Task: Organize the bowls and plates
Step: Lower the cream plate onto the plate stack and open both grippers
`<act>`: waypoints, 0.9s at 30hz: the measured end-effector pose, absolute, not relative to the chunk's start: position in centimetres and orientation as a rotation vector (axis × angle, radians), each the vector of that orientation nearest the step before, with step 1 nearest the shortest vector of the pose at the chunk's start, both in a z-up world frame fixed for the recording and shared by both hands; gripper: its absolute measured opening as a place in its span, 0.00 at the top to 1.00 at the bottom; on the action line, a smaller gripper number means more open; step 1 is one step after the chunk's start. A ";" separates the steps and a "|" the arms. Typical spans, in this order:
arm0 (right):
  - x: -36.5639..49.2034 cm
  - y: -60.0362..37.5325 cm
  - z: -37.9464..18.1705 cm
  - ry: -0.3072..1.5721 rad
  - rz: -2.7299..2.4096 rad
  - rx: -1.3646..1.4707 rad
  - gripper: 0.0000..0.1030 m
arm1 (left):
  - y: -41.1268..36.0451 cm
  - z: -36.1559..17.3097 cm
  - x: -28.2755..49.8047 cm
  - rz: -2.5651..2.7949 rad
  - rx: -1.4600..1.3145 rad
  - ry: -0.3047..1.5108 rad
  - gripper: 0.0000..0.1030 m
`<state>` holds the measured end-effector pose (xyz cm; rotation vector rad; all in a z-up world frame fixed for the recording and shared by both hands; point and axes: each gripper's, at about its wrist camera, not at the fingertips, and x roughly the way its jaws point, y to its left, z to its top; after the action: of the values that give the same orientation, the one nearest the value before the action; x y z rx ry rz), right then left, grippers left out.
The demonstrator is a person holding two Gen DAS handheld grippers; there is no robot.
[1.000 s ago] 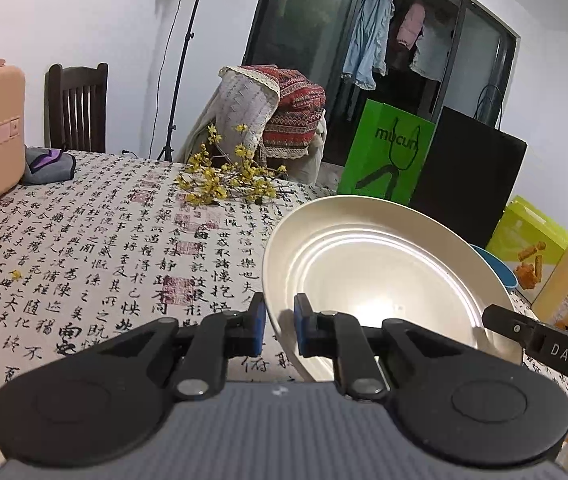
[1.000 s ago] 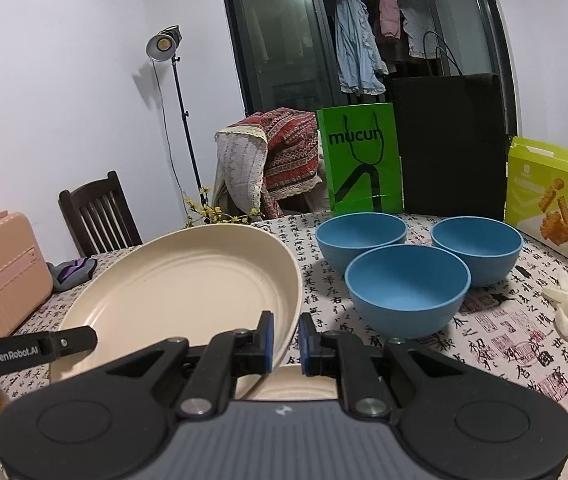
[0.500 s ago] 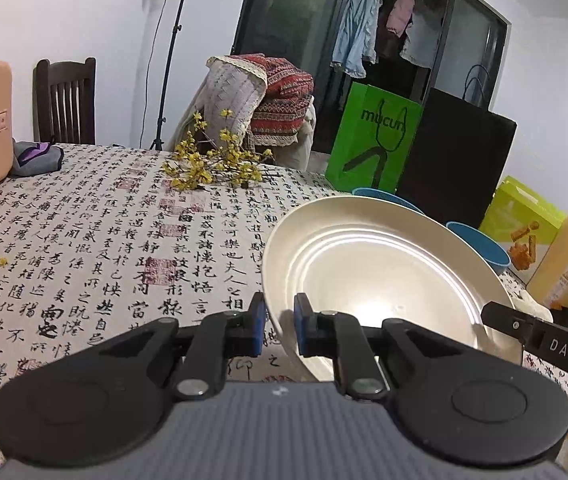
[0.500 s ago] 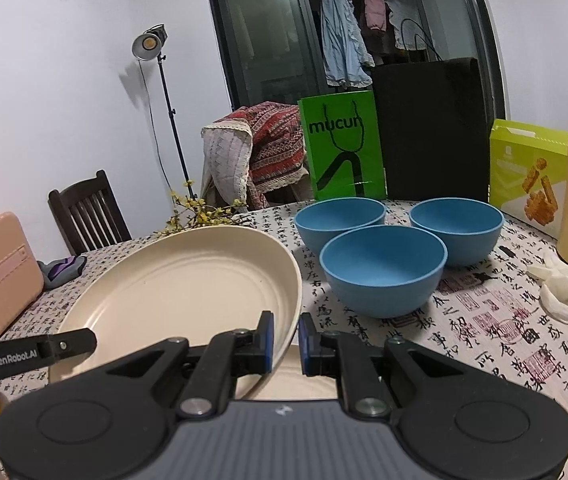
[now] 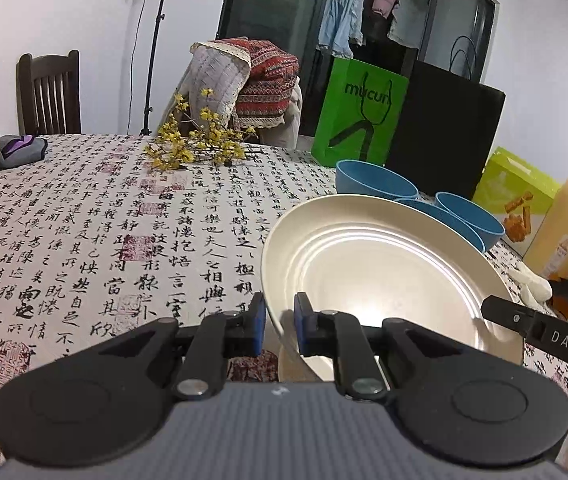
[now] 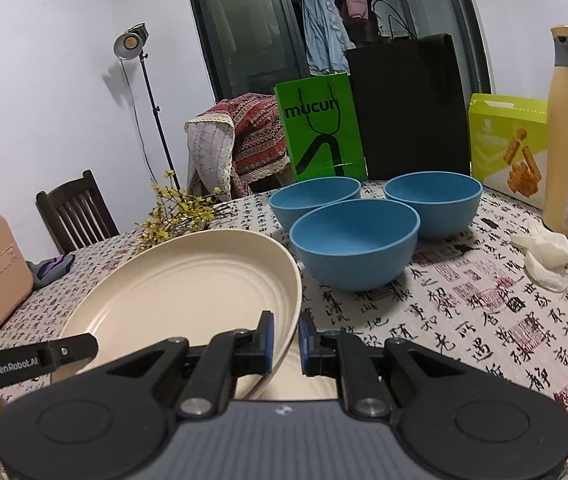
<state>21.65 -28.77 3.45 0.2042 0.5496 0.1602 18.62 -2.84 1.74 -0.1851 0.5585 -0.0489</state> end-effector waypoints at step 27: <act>19.7 -29.5 -0.2 0.575 0.099 0.141 0.88 | -5.6 -1.3 16.8 -0.079 -0.079 0.584 0.84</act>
<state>19.74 -29.51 -0.17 0.1405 0.5753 0.0988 16.79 -5.62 -1.28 -0.0791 0.5842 -0.0791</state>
